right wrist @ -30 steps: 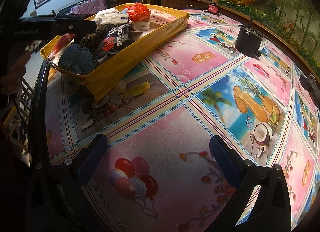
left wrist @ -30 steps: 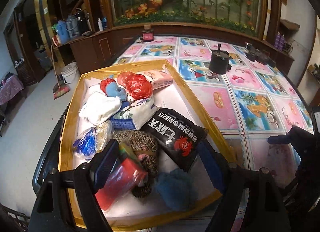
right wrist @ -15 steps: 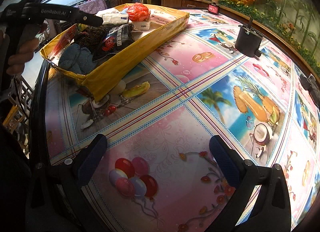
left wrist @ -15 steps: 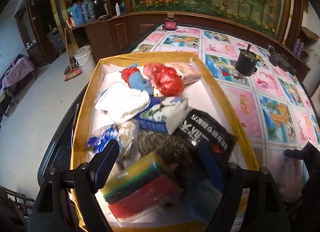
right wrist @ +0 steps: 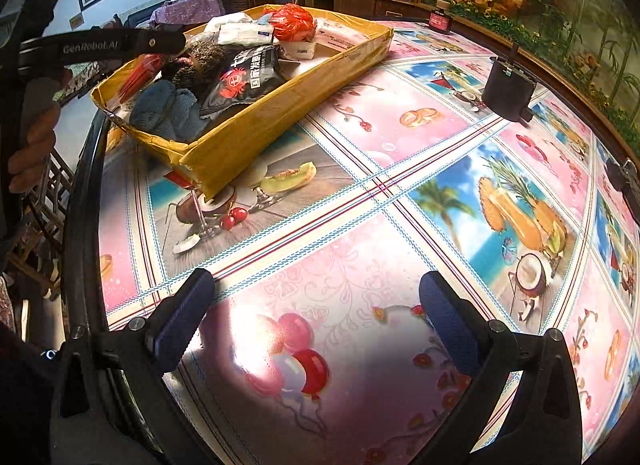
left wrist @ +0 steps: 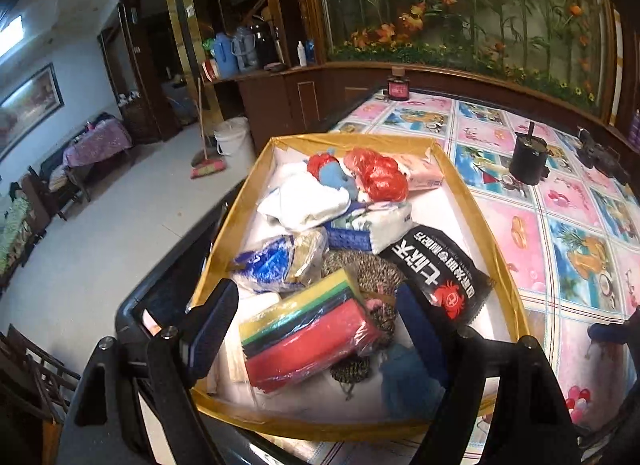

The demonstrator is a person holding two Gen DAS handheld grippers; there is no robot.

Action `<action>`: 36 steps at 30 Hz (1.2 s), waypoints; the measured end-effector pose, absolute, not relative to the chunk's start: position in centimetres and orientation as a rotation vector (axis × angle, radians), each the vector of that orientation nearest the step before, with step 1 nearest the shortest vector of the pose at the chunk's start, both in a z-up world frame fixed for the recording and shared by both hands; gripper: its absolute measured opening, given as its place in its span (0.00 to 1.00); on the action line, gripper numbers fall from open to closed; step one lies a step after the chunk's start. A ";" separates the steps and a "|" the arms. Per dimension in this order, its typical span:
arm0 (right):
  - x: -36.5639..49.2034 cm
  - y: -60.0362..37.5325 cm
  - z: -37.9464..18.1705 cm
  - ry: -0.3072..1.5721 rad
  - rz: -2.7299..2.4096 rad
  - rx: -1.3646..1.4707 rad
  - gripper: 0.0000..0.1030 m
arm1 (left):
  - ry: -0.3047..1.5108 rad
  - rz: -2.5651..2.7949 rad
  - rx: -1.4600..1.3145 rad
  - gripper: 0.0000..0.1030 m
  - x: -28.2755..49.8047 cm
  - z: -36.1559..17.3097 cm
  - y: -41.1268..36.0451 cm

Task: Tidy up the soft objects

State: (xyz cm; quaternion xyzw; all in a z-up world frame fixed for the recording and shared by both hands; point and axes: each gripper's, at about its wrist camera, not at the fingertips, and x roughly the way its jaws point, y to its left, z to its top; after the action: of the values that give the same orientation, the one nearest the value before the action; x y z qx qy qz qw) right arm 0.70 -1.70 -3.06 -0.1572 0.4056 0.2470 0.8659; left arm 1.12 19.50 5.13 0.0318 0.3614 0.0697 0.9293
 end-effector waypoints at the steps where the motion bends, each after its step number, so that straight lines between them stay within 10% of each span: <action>1: 0.7 -1.7 -3.1 0.850 0.517 -0.329 1.00 | 0.732 0.153 0.076 0.79 1.1 5.4 19.1; 36: 0.6 -1.7 -3.1 0.850 0.518 -0.329 1.00 | 0.728 0.195 0.017 0.80 0.6 5.6 18.2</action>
State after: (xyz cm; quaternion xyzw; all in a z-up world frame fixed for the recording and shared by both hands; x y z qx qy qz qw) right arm 0.62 -1.69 -3.06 -0.1573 0.4056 0.2471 0.8658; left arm 0.62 18.24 5.58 0.0085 0.3554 0.0954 0.9298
